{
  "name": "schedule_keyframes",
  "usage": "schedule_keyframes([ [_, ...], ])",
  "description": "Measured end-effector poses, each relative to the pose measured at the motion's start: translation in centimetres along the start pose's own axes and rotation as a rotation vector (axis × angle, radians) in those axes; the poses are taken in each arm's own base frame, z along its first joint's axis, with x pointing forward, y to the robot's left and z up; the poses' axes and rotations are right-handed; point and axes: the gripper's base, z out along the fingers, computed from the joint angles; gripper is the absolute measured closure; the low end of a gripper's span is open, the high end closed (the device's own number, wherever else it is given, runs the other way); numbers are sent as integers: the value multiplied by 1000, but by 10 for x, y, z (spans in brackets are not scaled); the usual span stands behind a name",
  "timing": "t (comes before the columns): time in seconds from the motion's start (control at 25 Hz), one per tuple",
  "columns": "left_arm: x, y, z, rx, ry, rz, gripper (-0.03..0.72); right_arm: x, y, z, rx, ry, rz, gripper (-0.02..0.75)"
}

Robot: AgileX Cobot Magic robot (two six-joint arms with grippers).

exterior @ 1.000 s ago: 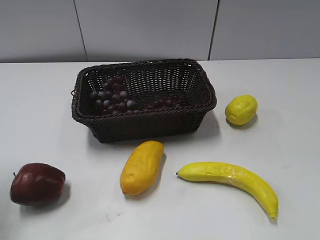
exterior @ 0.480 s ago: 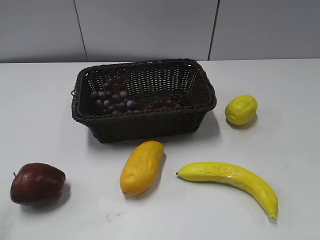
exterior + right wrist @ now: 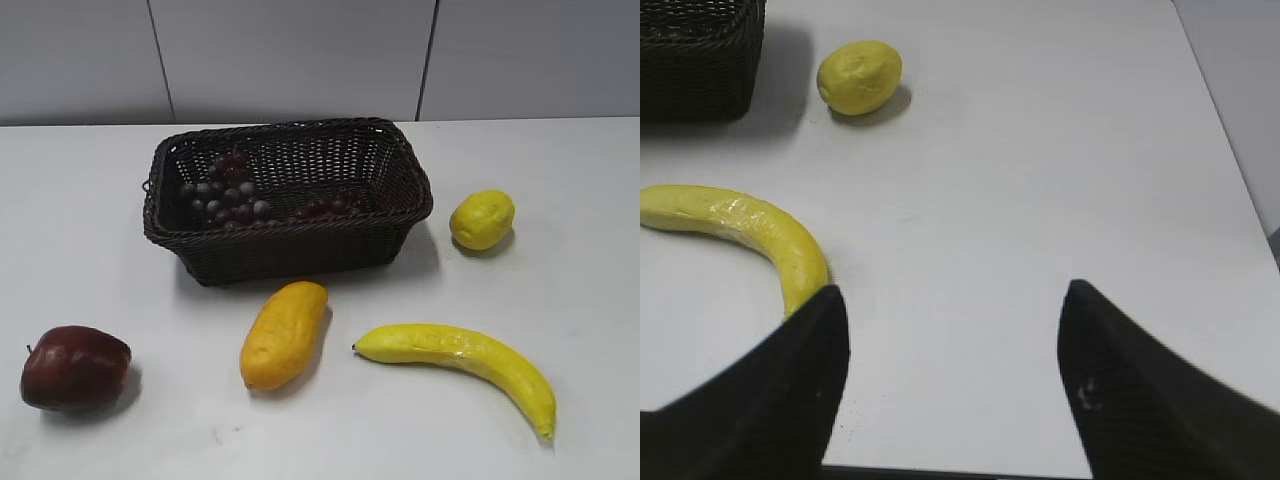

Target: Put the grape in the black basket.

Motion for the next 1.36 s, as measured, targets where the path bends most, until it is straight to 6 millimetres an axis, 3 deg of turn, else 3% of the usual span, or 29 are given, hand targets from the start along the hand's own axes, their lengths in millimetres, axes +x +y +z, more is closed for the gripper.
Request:
schedule_keyframes([
  [0.28, 22, -7, -29, -8, -233, 10, 227, 0, 0, 0, 0, 0, 0, 238],
  [0.52, 39, -11, -38, -10, -335, 17, 227, 0, 0, 0, 0, 0, 0, 238],
  [1.36, 41, -11, -40, -9, -346, 18, 227, 0, 0, 0, 0, 0, 0, 238],
])
